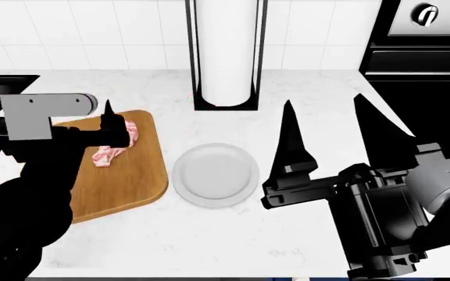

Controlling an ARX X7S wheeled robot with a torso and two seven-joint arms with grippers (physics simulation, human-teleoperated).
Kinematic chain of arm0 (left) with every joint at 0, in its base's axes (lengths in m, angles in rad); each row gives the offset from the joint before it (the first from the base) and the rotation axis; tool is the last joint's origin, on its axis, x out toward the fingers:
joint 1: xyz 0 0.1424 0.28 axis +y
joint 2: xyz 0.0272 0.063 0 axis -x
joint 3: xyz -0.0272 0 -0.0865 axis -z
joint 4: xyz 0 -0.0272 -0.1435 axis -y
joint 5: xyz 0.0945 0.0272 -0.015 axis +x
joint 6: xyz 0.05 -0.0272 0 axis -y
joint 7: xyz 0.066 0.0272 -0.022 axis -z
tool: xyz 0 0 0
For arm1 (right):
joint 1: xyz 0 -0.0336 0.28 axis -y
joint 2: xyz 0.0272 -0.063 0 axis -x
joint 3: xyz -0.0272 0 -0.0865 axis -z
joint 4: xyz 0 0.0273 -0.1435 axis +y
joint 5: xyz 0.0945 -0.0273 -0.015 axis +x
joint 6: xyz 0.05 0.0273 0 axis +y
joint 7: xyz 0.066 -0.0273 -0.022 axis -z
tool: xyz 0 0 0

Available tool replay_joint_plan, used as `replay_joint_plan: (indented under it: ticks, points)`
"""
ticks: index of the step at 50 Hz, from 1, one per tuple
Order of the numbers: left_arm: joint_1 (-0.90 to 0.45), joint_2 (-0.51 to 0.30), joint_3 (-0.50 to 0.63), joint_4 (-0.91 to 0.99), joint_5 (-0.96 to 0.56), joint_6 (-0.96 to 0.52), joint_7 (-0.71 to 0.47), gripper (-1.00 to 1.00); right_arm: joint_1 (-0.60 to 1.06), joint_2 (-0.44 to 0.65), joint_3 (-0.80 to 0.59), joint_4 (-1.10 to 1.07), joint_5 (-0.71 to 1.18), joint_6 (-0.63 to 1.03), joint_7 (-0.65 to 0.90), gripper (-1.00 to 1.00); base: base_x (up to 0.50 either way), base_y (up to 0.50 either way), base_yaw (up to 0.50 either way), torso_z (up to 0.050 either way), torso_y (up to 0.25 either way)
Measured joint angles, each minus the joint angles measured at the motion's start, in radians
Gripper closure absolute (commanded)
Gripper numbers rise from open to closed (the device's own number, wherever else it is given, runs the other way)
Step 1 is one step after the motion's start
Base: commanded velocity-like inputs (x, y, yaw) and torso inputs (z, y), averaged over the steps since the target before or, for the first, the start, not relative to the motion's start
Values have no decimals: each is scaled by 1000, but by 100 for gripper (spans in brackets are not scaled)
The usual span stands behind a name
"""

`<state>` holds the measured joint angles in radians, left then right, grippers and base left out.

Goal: Pick the pork chop from the plate and place it on the cutting board. Then pick the condiment bottle from the cabinet and place it next to the cutting board.

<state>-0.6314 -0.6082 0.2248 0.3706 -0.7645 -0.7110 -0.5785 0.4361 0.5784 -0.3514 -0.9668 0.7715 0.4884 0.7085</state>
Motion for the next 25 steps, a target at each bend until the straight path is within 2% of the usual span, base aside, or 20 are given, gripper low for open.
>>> replay_joint_plan:
  ticks: [7, 14, 25]
  points:
    - [-29, 55, -25, -17, -5, 35, -27, -100, 36, 0, 5, -5, 34, 20, 22, -100, 0, 0, 0, 0, 0]
    - [-84, 132, -17, -105, 8, 69, -32, -100, 142, 0, 21, -4, 142, 84, 88, -100, 0, 0, 0, 0, 0]
    - [-241, 272, 47, -427, 151, 234, -4, -100, 346, -11, 50, 63, 310, 170, 166, -100, 0, 0, 0, 0, 0]
